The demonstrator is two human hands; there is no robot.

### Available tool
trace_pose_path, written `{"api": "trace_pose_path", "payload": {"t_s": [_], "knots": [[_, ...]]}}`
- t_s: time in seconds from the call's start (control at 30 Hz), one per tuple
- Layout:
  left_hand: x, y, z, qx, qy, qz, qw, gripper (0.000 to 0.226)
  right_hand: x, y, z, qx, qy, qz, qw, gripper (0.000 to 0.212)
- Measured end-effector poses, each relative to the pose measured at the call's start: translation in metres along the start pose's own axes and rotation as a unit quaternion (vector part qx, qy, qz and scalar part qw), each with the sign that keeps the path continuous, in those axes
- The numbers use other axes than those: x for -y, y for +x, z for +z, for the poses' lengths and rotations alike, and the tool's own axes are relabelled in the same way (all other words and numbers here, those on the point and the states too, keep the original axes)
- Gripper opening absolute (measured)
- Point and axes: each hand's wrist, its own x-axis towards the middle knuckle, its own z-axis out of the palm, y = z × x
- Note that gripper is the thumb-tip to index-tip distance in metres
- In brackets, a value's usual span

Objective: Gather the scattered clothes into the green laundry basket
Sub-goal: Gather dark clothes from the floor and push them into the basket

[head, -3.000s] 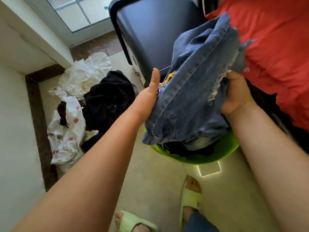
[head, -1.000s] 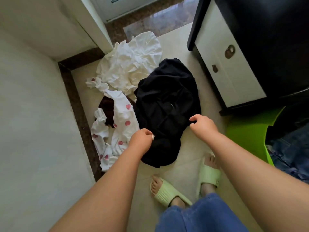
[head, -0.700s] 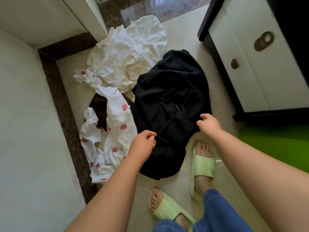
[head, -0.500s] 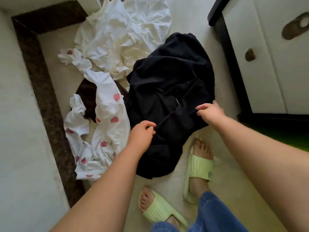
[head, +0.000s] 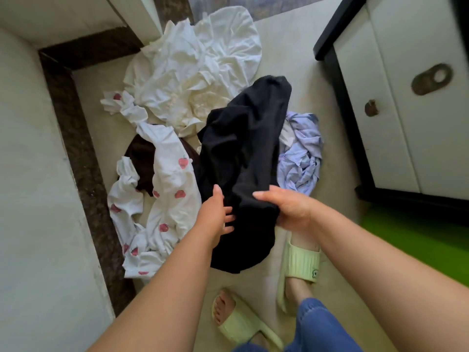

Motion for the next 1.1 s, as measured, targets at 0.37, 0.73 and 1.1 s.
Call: {"api": "trace_pose_path", "payload": {"t_s": [0.37,0.73,1.1], "knots": [[-0.016,-0.075,-0.007,-0.012,-0.050,0.094,0.994,0.008,-0.005,-0.065,0.043,0.200,-0.220,0.182,0.937,0.012],[-0.032,-0.185,-0.086,0.167,-0.131,0.201,0.956,0.053,0.025,-0.088,0.057,-0.199,0.063,0.160,0.965,0.087],[0.000,-0.216,-0.183,-0.015,-0.017,0.131,0.991,0.030,0.020,-0.118,0.149,-0.122,0.259,-0.109,0.952,0.037]]}}
